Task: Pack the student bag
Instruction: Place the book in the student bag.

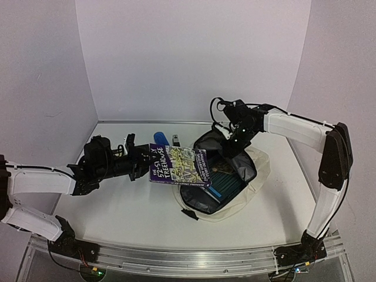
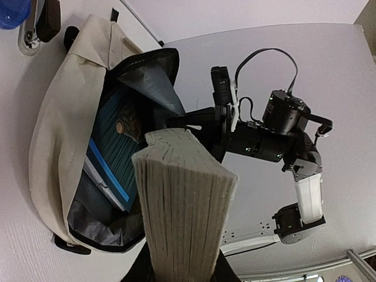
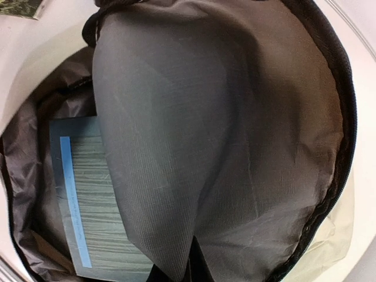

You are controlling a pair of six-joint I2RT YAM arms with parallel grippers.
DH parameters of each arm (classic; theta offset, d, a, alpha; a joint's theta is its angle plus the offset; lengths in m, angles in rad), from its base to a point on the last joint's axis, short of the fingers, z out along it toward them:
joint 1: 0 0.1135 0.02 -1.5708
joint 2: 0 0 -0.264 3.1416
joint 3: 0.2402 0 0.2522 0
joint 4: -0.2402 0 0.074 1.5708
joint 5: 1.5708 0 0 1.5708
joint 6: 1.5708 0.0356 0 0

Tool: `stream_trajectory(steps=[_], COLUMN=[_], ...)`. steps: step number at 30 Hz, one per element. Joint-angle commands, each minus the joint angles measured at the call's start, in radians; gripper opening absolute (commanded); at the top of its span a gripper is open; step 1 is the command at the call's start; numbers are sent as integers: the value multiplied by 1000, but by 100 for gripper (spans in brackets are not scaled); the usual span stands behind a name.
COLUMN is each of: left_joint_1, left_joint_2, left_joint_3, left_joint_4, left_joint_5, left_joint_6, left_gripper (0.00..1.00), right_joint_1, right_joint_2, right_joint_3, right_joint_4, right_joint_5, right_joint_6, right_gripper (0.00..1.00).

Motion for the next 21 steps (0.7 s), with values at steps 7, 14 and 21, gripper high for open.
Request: stream_trajectory(steps=[7,14,21], left_joint_1=[-61,-117,-164], left_joint_2=[292,540,667], left_joint_3=[105,198,254], left_joint_4=[381,468,460], left_joint_5=[15,-147,-405], left_joint_6=[-64,-122,-209], left_gripper=[0,0,0], right_joint_1=[5,5,5], right_joint_2=[-51,-72,-123], right_joint_3=[37,8,-38], right_joint_4=[-2,-2,-2], right_joint_5=[-72,-122,-142], right_joint_6=[54,58,53], right_gripper=[0,0,0])
